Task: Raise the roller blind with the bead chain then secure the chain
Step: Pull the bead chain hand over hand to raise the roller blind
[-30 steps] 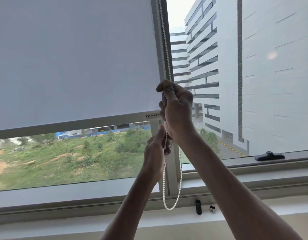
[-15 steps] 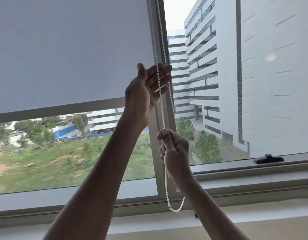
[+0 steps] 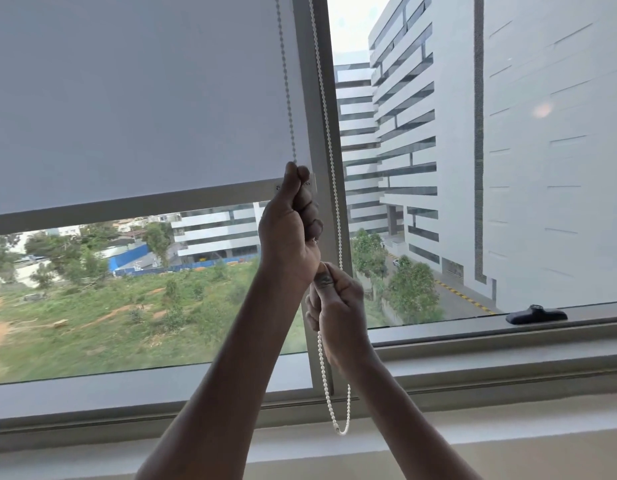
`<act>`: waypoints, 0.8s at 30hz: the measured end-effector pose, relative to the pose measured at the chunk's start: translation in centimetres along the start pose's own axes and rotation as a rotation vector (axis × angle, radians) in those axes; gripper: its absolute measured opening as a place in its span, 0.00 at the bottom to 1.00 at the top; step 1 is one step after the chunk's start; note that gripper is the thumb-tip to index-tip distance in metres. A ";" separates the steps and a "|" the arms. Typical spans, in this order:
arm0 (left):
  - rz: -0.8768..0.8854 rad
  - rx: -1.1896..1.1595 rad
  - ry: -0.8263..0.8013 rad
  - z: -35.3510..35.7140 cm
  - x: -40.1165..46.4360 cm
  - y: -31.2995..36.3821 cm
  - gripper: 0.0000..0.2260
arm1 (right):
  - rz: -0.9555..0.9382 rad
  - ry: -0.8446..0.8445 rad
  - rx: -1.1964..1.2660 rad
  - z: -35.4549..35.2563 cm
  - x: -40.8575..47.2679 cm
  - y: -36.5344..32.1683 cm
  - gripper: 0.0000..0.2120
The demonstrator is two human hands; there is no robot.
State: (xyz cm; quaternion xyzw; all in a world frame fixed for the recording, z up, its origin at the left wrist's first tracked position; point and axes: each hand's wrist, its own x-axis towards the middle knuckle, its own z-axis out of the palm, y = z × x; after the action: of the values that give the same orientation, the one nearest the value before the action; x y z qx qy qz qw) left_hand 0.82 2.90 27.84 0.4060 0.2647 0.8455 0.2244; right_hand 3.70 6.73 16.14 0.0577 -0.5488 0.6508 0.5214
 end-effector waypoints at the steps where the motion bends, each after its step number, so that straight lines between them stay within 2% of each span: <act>1: 0.010 -0.009 -0.008 -0.2 0.0 0.1 0.14 | 0.023 -0.036 0.022 0.0 0.1 0.0 0.21; 5: 0.013 -0.052 -0.005 -1.2 0.0 0.2 0.14 | 0.081 -0.158 0.089 -0.7 1.6 -1.3 0.12; 10: 0.001 -0.052 0.018 -2.1 -1.5 -1.5 0.14 | 0.010 -0.106 -0.107 0.4 5.7 -5.8 0.15; 13: -0.010 -0.028 0.049 -1.7 -1.9 -2.4 0.16 | -0.038 -0.174 -0.165 2.4 7.7 -9.0 0.15; 21: 0.030 0.041 -0.003 -1.7 -2.2 -2.0 0.24 | 0.163 -0.242 0.055 5.9 10.7 -14.0 0.17; 24: 0.071 0.098 0.004 -1.8 -2.4 -1.8 0.24 | 0.163 -0.158 0.131 6.7 10.6 -13.8 0.14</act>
State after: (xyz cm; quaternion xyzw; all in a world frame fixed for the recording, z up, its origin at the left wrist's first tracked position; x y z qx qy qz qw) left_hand 1.04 2.34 24.44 0.4239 0.2916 0.8398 0.1735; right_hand 5.83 6.08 34.61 0.0981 -0.5473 0.7189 0.4171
